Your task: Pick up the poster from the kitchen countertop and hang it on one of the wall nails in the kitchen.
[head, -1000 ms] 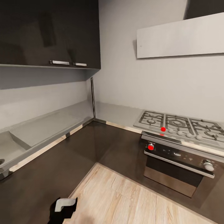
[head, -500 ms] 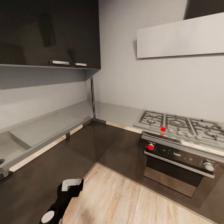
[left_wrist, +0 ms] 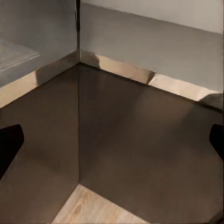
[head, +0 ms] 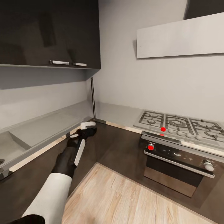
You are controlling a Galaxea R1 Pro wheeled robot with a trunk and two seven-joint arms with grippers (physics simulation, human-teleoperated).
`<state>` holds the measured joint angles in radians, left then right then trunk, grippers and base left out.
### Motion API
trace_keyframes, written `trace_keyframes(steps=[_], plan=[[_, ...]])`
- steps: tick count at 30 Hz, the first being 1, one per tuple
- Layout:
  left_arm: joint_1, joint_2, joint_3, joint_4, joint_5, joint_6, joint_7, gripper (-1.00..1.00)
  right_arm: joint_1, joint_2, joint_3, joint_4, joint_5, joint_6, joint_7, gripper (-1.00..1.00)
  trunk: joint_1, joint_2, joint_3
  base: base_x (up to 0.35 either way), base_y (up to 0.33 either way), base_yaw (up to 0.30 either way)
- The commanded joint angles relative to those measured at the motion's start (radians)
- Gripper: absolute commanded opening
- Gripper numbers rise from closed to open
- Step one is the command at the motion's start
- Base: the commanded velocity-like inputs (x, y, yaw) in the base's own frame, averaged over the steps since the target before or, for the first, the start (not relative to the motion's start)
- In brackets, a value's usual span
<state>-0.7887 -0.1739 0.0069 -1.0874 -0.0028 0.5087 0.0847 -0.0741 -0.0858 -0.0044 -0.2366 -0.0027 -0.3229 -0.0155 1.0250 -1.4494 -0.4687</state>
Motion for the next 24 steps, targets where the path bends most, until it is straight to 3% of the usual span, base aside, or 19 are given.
trace_keyframes(steps=[1,3,4,5,6,9,14,18,24], plan=[[-0.041,-0.001,0.001,0.034,0.001,0.006,0.014,1.0,0.0,0.0,0.0,0.007,0.0,-0.014,-0.002,1.0,0.0,-0.001,-0.001,0.0,0.0,0.0],[-0.112,-0.001,0.001,0.1,0.001,0.008,0.038,1.0,0.001,0.0,0.0,0.015,0.0,-0.032,-0.002,1.0,0.0,-0.001,-0.001,0.0,0.0,0.0],[-0.175,-0.001,0.001,0.166,0.002,0.009,0.059,1.0,0.002,0.0,0.0,0.021,0.0,-0.043,-0.002,1.0,0.0,-0.001,-0.001,0.0,0.0,0.0],[-0.32,-0.001,0.001,0.327,0.003,0.001,0.095,1.0,0.004,0.0,0.0,0.031,0.0,-0.058,-0.002,1.0,0.0,-0.001,-0.001,0.0,0.0,0.0],[-0.343,-0.001,0.001,0.352,0.004,-0.008,0.1,1.0,0.004,0.0,0.0,0.037,0.0,-0.06,-0.002,1.0,0.0,-0.001,-0.001,0.0,0.0,0.0],[-0.376,-0.001,0.003,0.387,0.006,-0.061,0.107,1.0,0.005,-0.001,0.0,0.054,0.0,-0.063,-0.001,1.0,0.0,-0.001,-0.001,0.0,0.0,0.0],[-0.383,-0.001,0.006,0.402,0.006,-0.133,0.108,1.0,0.005,0.0,0.0,0.058,0.0,-0.062,0.0,1.0,0.0,-0.001,-0.001,0.0,0.0,0.0],[-0.384,-0.001,0.007,0.404,0.006,-0.147,0.108,1.0,0.005,0.0,0.0,0.058,0.0,-0.061,0.0,1.0,0.0,-0.001,-0.001,0.029,0.0,0.0],[-0.385,-0.001,0.008,0.404,0.006,-0.153,0.108,1.0,0.005,0.001,0.001,0.059,0.0,-0.061,0.0,1.0,0.0,-0.001,-0.001,0.252,0.0,0.0]])
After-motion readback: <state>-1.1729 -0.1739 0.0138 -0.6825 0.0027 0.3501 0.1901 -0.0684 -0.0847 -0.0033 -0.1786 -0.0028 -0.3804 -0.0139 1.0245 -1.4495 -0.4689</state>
